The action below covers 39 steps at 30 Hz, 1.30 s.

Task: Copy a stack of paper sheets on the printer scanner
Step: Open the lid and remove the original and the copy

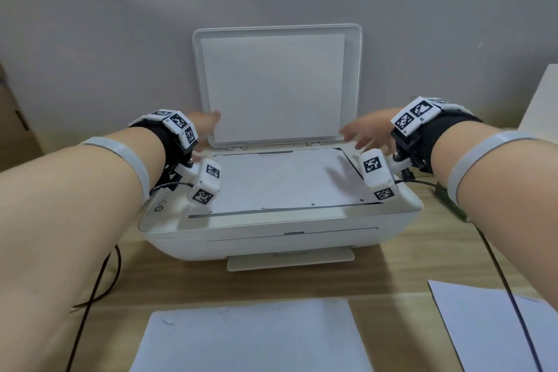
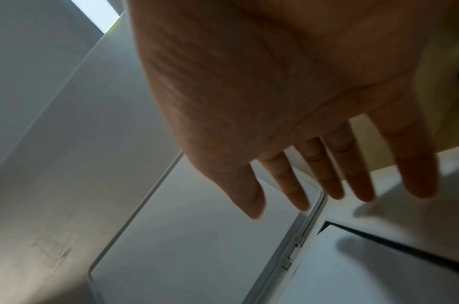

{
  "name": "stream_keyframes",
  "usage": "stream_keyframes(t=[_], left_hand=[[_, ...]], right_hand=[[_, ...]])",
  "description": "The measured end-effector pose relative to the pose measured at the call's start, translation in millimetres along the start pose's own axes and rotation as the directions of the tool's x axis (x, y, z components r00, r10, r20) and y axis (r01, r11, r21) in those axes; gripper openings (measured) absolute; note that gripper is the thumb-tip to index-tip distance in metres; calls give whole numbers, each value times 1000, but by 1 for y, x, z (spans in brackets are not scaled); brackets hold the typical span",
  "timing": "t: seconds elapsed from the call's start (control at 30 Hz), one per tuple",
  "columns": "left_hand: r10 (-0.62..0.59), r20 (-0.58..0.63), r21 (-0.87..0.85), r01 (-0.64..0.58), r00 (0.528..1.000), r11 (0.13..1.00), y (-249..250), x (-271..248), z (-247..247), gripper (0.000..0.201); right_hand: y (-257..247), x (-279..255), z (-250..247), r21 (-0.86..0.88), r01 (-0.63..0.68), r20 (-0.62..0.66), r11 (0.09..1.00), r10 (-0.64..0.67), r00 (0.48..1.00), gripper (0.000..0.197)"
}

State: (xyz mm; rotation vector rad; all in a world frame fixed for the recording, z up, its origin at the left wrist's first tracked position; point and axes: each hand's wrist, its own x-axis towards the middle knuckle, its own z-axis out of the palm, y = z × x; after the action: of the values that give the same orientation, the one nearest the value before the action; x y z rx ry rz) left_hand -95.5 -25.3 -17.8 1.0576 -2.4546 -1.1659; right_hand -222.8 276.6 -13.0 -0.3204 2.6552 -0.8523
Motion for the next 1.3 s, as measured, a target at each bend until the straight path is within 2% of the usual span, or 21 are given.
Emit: stream_keyframes(t=[0.1, 0.33, 0.5, 0.63, 0.73, 0.8, 0.87, 1.0, 1.17, 1.3], left_hand=[[-55, 109, 163, 37, 993, 986, -14, -11, -3, 52], [-44, 201, 328, -25, 979, 944, -13, -48, 2, 41], [11, 196, 333, -77, 981, 940, -7, -69, 13, 48], [31, 190, 429, -112, 981, 896, -3, -80, 19, 58], [19, 238, 372, -109, 971, 922, -2, -82, 21, 66], [65, 269, 441, -183, 961, 879, 0, -87, 22, 74], [115, 300, 547, -269, 947, 793, 2, -98, 24, 79], [148, 388, 612, -374, 910, 697, 1, -115, 24, 97], [144, 477, 657, -460, 867, 597, 0, -126, 24, 100], [148, 483, 677, -476, 863, 561, 0, -131, 24, 102]], right_hand=[[5, -16, -1, -179, -44, 26, 983, 50, 998, 36], [5, -43, 6, -252, -28, 33, 967, 37, 999, 31], [1, -64, 15, -315, 17, 34, 949, -7, 999, 37], [-5, -73, 22, -387, 48, 62, 921, -26, 998, 33], [-10, -77, 27, -420, 71, 80, 905, -41, 996, 32], [-11, -80, 29, -437, 79, 78, 896, -50, 996, 30], [-11, -84, 31, -448, 95, 77, 889, -68, 995, 34], [-10, -93, 32, -409, 144, 105, 901, -110, 988, 47], [-14, -106, 36, -470, 200, 160, 860, -140, 977, 50], [-16, -118, 36, -477, 218, 178, 851, -149, 973, 57]])
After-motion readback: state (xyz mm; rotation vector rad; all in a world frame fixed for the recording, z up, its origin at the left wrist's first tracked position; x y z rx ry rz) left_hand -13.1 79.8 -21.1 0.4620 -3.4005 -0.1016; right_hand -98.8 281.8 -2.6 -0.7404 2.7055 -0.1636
